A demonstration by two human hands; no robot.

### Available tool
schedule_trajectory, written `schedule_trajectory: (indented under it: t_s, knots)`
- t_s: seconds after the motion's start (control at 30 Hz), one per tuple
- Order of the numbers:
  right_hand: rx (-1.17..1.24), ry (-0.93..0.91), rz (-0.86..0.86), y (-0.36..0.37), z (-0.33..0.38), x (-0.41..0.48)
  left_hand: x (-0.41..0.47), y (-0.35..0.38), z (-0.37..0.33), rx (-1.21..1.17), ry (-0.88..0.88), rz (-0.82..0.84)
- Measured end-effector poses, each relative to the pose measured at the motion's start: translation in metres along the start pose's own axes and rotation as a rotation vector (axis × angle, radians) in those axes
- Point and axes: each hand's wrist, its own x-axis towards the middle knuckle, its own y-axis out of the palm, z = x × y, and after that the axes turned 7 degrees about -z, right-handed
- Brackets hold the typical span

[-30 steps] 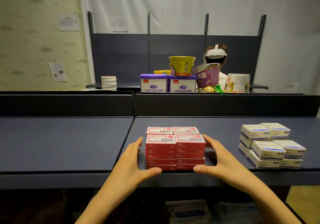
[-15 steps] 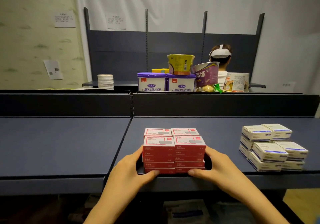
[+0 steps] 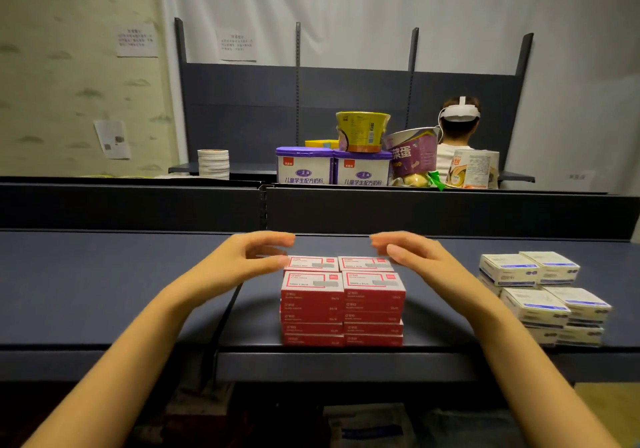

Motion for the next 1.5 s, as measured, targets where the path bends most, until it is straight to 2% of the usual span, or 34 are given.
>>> schedule_trajectory:
  t_s: [0.1, 0.23, 0.4, 0.6, 0.73, 0.93, 1.1, 1.3, 1.5]
  knots:
    - [0.044, 0.001, -0.002, 0.0, -0.009, -0.004, 0.006, 0.002, 0.005, -0.05, 0.021, 0.09]
    - [0.075, 0.005, -0.038, -0.003, -0.013, -0.009, 0.01, -0.002, 0.012, -0.054, 0.062, 0.105]
    - [0.085, 0.008, -0.001, -0.006, -0.015, -0.013, 0.012, -0.007, 0.015, -0.041, 0.076, 0.157]
    - [0.066, 0.042, 0.018, -0.004, -0.018, -0.01, 0.024, -0.009, 0.019, -0.027, 0.097, 0.05]
    - [0.039, 0.058, 0.007, -0.002, -0.018, -0.009, 0.068, -0.011, 0.021, 0.033, 0.079, -0.066]
    - [0.033, 0.053, -0.027, 0.0, -0.017, -0.008, 0.137, 0.008, 0.056, 0.158, -0.015, -0.026]
    - [0.101, 0.038, -0.157, -0.005, -0.022, -0.003, 0.154, 0.024, 0.094, 0.191, -0.093, -0.007]
    - [0.064, -0.018, -0.306, 0.002, -0.019, 0.048, 0.159, 0.03, 0.101, 0.251, -0.036, -0.028]
    - [-0.037, 0.027, -0.203, 0.014, -0.052, 0.124, 0.159, 0.034, 0.104, 0.258, 0.016, -0.012]
